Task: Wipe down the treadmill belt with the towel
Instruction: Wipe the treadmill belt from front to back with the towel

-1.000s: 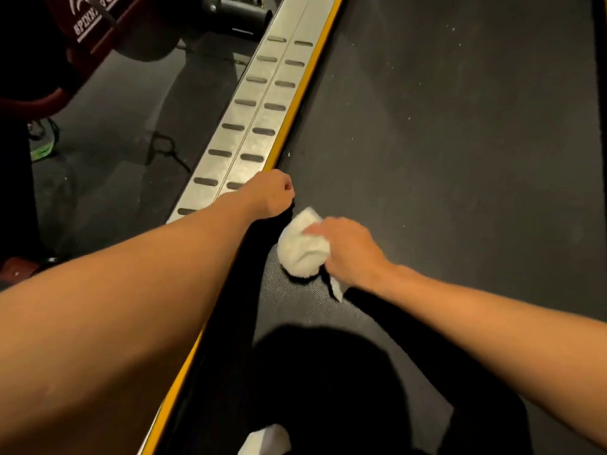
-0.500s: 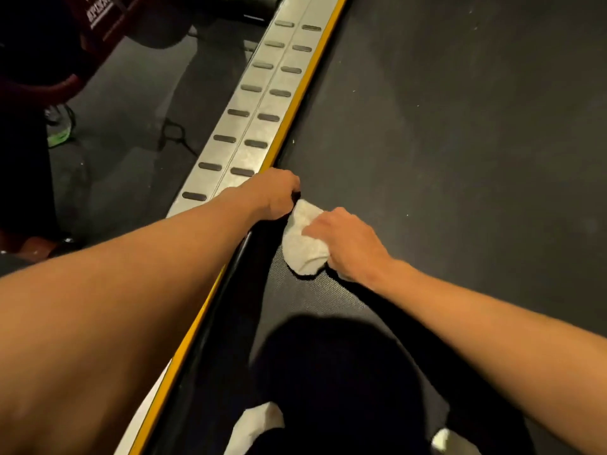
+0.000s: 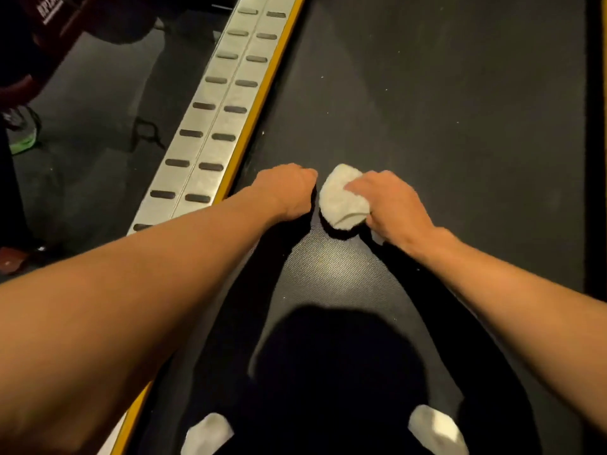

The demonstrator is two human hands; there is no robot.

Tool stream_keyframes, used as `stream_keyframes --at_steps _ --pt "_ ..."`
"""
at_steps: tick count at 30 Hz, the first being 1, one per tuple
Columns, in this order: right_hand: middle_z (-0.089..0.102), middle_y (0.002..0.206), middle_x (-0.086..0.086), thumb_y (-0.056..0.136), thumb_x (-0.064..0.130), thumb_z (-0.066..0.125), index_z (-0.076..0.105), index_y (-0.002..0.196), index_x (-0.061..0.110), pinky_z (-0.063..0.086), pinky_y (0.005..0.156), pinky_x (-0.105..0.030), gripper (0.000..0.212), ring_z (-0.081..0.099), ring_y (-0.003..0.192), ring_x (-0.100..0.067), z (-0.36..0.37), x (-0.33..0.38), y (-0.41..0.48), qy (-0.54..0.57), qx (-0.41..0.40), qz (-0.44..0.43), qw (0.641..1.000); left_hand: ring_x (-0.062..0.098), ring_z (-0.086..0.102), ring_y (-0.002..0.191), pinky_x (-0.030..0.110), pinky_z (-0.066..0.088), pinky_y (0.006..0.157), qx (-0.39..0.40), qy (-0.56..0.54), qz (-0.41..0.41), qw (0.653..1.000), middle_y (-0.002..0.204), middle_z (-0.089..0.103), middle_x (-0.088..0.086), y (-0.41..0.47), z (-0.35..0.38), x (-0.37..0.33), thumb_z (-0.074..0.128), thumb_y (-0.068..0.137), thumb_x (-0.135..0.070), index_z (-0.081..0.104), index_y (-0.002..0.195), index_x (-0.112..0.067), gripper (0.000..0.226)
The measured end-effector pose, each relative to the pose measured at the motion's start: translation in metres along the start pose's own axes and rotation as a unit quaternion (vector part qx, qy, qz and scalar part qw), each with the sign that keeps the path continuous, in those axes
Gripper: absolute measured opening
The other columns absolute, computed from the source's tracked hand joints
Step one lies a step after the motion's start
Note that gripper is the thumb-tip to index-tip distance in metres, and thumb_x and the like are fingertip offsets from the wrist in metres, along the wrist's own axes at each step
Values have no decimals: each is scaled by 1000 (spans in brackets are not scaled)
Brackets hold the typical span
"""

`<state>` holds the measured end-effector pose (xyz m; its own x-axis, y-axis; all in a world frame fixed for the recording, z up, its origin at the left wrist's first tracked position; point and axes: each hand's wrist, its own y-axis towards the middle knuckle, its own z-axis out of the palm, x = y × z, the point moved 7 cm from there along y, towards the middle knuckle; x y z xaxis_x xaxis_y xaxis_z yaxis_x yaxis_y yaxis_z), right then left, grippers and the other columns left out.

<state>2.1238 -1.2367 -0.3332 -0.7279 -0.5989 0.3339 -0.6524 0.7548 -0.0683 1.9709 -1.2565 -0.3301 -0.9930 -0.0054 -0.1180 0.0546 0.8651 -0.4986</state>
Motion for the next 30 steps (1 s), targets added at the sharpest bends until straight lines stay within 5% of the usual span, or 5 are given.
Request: stream_keyframes --at_steps 4,8,17,23,30 --pt "60 113 -8 75 -3 53 62 114 18 50 77 -46 45 51 95 -35 -14 -59 8 -51 -22 105 993 41 51 120 49 45 93 84 59 -43 994 135 45 22 -7 17 -12 59 91 -45 42 135 -12 57" --pt "60 120 -5 74 -9 51 61 121 17 48 80 -46 55 50 101 -33 11 -5 -38 6 34 2 999 50 23 139 55 38 103 131 72 -53 987 155 7 32 -13 31 -20 67 85 -49 10 154 -19 94" --pt "54 124 -11 75 -9 49 57 123 16 44 84 -46 55 49 104 -38 -5 -35 -12 -44 46 110 992 48 1 145 58 28 109 165 -21 -99 981 157 -10 30 -31 46 -40 76 83 -31 0 155 -24 105" --pt "61 90 -6 71 1 61 63 85 17 32 58 -33 21 56 76 -29 21 5 -44 -51 66 -7 997 53 -9 143 63 21 113 174 -71 -108 976 154 -17 33 -37 72 -54 77 82 -24 -9 155 -18 113" --pt "48 126 -12 82 -8 49 50 130 15 40 88 -41 53 45 109 -35 -11 -50 -17 -15 34 205 978 55 -12 141 65 20 110 190 -61 -86 976 153 -22 33 -32 74 -48 75 82 -8 -10 154 -20 112"
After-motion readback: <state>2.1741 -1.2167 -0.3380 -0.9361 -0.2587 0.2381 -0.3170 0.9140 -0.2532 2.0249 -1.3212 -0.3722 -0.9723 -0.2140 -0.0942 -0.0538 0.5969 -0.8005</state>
